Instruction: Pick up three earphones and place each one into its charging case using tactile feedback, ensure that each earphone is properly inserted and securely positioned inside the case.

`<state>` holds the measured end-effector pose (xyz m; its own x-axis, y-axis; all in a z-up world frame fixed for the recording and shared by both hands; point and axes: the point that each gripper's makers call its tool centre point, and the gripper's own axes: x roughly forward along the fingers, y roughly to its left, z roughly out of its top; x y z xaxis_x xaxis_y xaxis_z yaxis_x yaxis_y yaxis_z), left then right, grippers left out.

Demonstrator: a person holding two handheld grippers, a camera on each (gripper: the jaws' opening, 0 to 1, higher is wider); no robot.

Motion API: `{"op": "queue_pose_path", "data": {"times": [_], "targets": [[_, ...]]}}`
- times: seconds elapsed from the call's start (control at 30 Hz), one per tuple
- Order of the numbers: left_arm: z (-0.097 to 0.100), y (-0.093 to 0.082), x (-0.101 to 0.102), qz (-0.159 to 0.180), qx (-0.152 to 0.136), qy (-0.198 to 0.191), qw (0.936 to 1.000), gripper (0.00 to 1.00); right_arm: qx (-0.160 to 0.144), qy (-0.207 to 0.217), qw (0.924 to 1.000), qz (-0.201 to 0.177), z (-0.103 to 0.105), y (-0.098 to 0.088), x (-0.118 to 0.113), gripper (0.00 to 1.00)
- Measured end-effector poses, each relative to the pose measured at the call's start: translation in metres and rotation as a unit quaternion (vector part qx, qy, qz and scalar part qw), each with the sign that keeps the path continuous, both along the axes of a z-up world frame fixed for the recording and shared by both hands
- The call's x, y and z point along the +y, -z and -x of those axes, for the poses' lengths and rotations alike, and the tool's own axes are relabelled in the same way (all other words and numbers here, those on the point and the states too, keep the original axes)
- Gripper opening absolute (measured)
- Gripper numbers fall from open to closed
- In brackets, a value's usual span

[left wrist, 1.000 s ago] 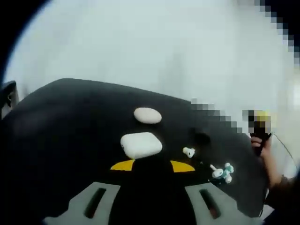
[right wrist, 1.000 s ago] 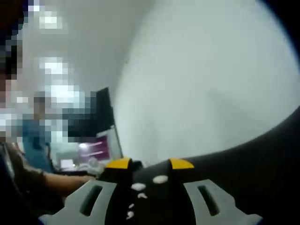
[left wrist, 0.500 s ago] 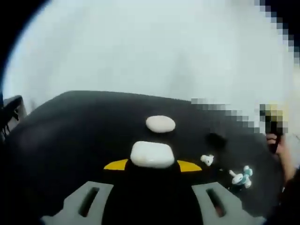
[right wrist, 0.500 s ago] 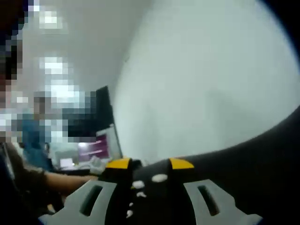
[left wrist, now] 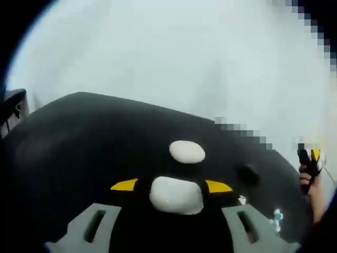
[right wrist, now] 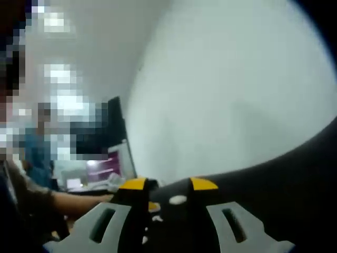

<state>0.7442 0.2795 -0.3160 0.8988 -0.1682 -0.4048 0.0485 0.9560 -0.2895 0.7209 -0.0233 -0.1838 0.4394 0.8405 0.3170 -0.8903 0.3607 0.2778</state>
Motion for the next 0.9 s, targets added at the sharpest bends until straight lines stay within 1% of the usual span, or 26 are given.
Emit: {"op": "queue_pose_path", "data": {"times": [0.07,0.17,0.23,0.37,0.43,0.47,0.53,0.6,0.67,0.7,0.73,0.77,0.8,0.87,0.9], "targets": [[-0.001,0.0,-0.003,-0.007,-0.002,0.008,0.9999,0.44,0.001,0.001,1.0,-0.003,-0.001,-0.001,-0.001,0.31],[0.001,-0.001,-0.008,0.0,0.0,0.022,0.9998,0.37,0.003,0.004,1.0,-0.005,-0.002,-0.001,-0.003,0.31],[0.003,-0.001,-0.008,-0.012,-0.002,0.027,0.9996,0.37,0.004,0.004,1.0,-0.005,-0.003,-0.001,-0.003,0.31],[0.01,-0.001,-0.006,-0.01,0.004,0.034,0.9994,0.35,0.004,0.002,1.0,-0.001,-0.003,0.001,-0.001,0.31],[0.015,-0.002,-0.008,-0.009,0.005,0.047,0.9988,0.34,0.004,0.002,1.0,0.0,-0.003,0.002,0.0,0.31],[0.017,-0.001,-0.008,-0.008,0.006,0.054,0.9985,0.34,0.005,0.002,1.0,0.001,-0.004,0.002,0.0,0.31],[0.022,-0.001,-0.008,0.011,0.015,0.06,0.998,0.33,0.006,0.002,1.0,0.002,-0.004,0.003,0.001,0.31],[0.025,-0.001,-0.006,0.022,0.02,0.061,0.9977,0.32,0.006,0.004,1.0,0.003,-0.005,0.004,0.0,0.31],[0.026,-0.002,-0.005,0.024,0.021,0.061,0.9976,0.31,0.005,0.005,1.0,0.002,-0.004,0.003,-0.001,0.31],[0.026,-0.004,-0.003,0.019,0.018,0.058,0.998,0.31,0.004,0.005,1.0,0.0,-0.004,0.002,-0.001,0.31],[0.026,-0.006,0.0,0.012,0.015,0.052,0.9985,0.32,0.003,0.006,1.0,-0.001,-0.004,0.001,-0.002,0.31],[0.027,-0.008,0.0,0.011,0.014,0.048,0.9987,0.36,0.004,0.007,1.0,0.0,-0.004,0.002,-0.002,0.31],[0.029,-0.011,0.001,0.013,0.012,0.046,0.9988,0.41,0.005,0.008,1.0,0.0,-0.005,0.002,-0.002,0.31],[0.034,-0.016,-0.004,0.025,0.008,0.048,0.9985,0.54,0.003,0.008,1.0,0.001,-0.006,0.002,-0.002,0.31],[0.037,-0.017,-0.007,0.024,0.007,0.05,0.9984,0.59,0.003,0.007,1.0,0.001,-0.006,0.002,-0.002,0.31]]}}
